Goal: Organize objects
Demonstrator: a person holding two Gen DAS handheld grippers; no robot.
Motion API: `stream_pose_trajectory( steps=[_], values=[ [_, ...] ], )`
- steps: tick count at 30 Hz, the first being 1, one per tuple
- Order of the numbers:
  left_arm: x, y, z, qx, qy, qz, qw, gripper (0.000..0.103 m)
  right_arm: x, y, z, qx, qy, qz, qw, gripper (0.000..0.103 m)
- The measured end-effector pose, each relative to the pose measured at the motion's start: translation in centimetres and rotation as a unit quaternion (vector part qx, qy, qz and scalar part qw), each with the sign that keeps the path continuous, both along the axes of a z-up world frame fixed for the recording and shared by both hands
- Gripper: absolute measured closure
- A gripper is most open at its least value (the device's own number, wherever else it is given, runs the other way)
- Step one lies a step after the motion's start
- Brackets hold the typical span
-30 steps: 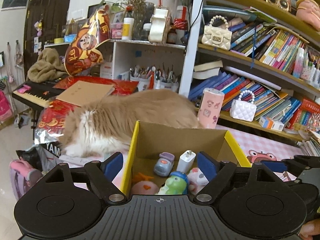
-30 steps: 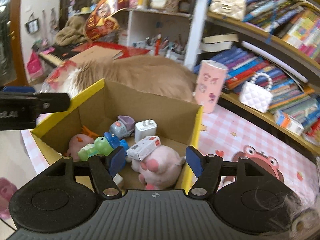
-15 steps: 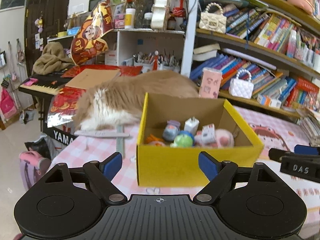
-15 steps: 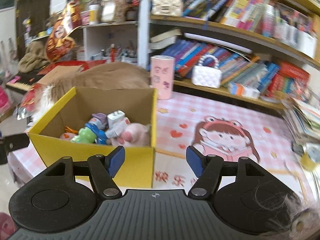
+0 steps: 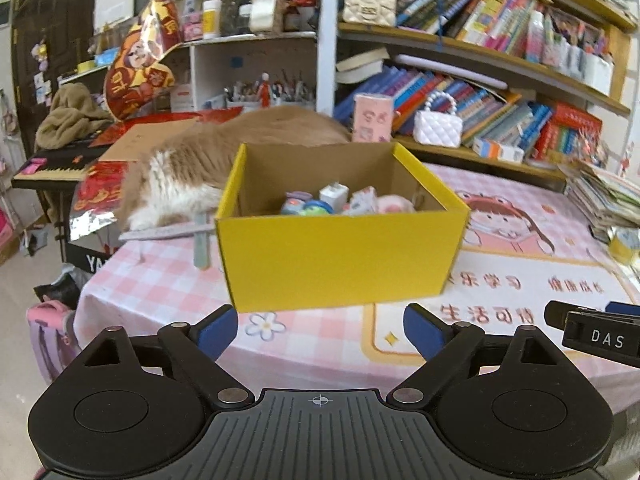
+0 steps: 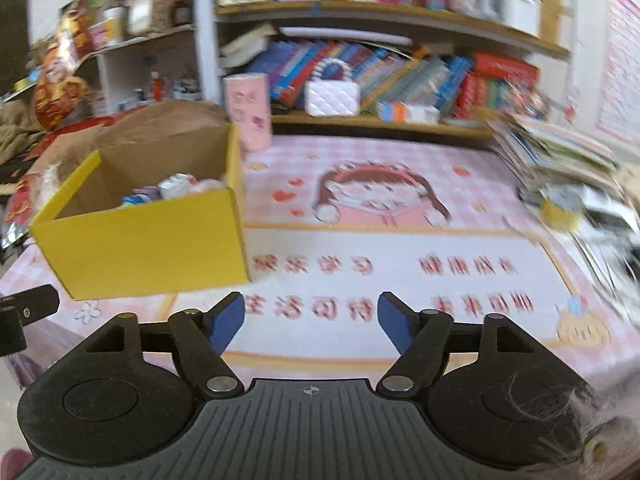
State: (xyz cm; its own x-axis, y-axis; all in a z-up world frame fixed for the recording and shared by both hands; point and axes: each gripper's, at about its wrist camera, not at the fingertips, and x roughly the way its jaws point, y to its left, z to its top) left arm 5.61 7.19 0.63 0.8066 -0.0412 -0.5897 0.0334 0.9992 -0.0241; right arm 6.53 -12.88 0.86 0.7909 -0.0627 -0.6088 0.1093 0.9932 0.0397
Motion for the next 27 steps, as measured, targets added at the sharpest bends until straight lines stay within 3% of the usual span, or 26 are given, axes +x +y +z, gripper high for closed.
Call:
stream_pose_trajectory(
  steps=[4,20,27],
  values=[
    [-0.5,-1.4,-0.3,0.008,0.003,-0.014,0.9999,0.01,-1.3,-1.0,-0.7,0.018,0.013,-0.03,0.999,0.026],
    [0.2,-5.8,-1.3,0.015,0.023,-0.051,0.9983,0.01,-3.0,-4.2,-0.9,-0.013,0.014,-0.06,0.998,0.021],
    [0.3,-6.8,-1.3,0.017,0.025,-0.059,0.9978,0.009,-3.1,-4.9,-0.8,-0.017,0.015,-0.065,0.998,0.013]
  ],
)
